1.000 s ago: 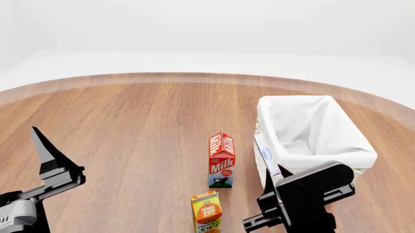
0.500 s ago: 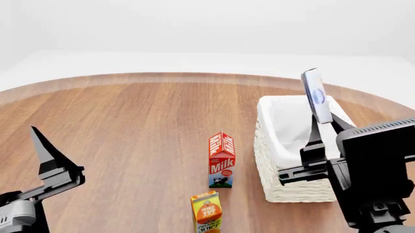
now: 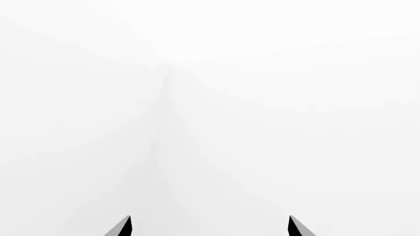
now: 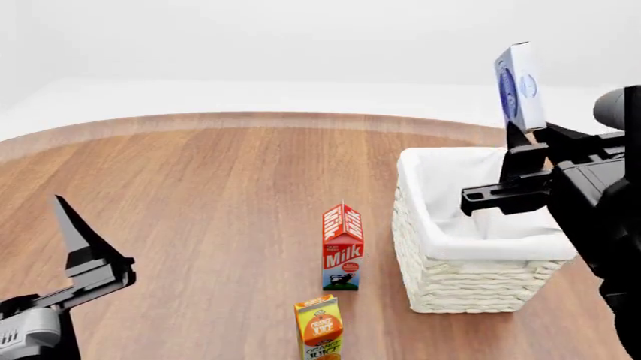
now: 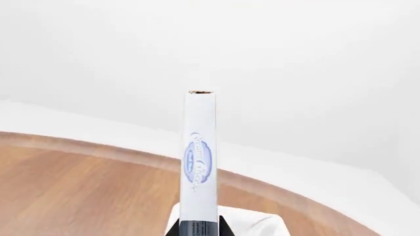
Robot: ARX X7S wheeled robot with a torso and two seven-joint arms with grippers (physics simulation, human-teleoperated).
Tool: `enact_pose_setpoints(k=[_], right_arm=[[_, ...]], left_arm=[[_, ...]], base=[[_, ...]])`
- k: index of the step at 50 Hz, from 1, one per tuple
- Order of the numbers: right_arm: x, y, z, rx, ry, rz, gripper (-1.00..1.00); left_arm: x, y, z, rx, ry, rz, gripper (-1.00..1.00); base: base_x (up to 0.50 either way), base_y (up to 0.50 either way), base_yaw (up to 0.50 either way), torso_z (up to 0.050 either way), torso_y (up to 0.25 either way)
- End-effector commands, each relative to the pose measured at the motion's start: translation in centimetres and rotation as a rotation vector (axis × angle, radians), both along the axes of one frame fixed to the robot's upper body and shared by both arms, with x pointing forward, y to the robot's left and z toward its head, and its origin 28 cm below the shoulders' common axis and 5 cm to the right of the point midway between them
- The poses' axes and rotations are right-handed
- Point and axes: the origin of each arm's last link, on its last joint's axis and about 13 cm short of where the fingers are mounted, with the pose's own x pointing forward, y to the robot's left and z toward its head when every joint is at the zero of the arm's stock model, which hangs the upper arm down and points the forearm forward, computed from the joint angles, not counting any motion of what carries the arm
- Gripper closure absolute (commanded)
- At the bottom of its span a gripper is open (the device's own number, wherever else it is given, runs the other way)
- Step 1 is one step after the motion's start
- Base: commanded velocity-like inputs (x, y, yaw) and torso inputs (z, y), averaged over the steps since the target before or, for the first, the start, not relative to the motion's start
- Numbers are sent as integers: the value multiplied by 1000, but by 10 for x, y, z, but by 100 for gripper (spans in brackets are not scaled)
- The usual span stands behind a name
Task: Pick up the cream cheese box and the butter, and put them in the basket.
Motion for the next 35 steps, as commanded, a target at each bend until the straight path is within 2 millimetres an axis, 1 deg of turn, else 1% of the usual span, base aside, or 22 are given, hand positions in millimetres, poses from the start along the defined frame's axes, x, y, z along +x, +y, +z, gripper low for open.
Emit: enact_pose_setpoints(k=[1,2,5,8,13,16,18,20,23,32,35], right_arm=[[28,-6,19,134,99,109,100],[33,-7,19,178,129,88,100],[37,-8,20,214,147,90,100],[46,-14,23,299,187,50,100],[52,-17,19,312,209,32,100],[60,-20,13,330,238,-8,100],[68,-23,9,315,248,-35,100],[72,-25,9,304,250,-57,100],[80,-29,9,230,248,-81,100],[83,-35,-1,36,329,-68,100],[82,-40,-3,7,353,-78,100]], left_arm=[[0,1,0,3,9,1,-100],[1,1,-1,2,10,3,-100],[1,1,-1,1,11,2,-100],[1,1,-1,1,14,-2,-100],[1,0,-2,2,17,-4,-100],[1,0,-2,3,18,-7,-100],[1,1,-1,1,18,-5,-100],[1,1,-1,1,18,-5,-100],[2,1,-1,0,19,-6,-100],[2,1,-1,-6,22,-11,-100],[3,2,-2,-8,24,-10,-100]], base=[[0,0,0,0,0],[0,0,0,0,0],[0,0,0,0,3],[0,0,0,0,0],[0,0,0,0,0],[0,0,0,0,0],[0,0,0,0,0],[0,0,0,0,0],[0,0,0,0,3],[0,0,0,0,0],[0,0,0,0,0]])
